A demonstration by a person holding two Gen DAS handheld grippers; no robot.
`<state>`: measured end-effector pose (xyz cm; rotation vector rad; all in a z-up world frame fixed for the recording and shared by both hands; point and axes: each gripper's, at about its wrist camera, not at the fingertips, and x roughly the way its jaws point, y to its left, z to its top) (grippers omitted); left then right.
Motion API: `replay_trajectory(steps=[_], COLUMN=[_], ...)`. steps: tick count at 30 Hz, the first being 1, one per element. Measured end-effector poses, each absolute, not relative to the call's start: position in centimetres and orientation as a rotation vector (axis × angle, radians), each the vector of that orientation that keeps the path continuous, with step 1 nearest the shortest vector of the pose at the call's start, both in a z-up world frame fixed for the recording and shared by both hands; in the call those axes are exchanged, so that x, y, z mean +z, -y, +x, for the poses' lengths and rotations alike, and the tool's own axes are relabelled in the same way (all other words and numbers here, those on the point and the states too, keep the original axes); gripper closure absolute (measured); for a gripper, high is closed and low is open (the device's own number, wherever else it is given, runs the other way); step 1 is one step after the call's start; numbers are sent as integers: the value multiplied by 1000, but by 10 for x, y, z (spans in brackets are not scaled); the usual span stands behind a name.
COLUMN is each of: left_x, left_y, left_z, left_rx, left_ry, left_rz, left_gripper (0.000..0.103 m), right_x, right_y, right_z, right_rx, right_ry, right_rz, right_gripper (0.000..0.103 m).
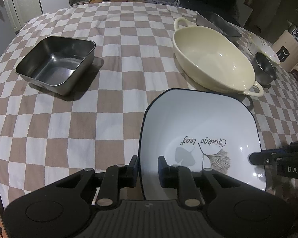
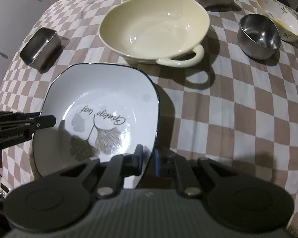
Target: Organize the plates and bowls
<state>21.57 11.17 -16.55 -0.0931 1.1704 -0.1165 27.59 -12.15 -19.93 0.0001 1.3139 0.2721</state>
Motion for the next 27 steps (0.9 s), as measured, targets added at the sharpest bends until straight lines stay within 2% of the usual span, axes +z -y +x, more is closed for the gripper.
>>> replay_trajectory(steps=[9, 14, 16, 27], left_x=[-163, -158, -156, -137], left_y=[-106, -106, -105, -103], left_z=[209, 205, 203, 192], left_rx=[-135, -131, -129, -102], left_ry=[-1188, -1188, -1184, -1120], left_rz=[-71, -68, -64, -59], left_gripper=[69, 55, 50, 12], right_x=[-199, -196, -194, -176], right_y=[123, 124, 123, 135], right_z=[274, 270, 268, 257], right_rx=[271, 271, 275, 288], right_ry=[-1315, -1316, -1317, -1263], right_rz=[20, 33, 28, 67], right_gripper=[86, 84, 80, 34])
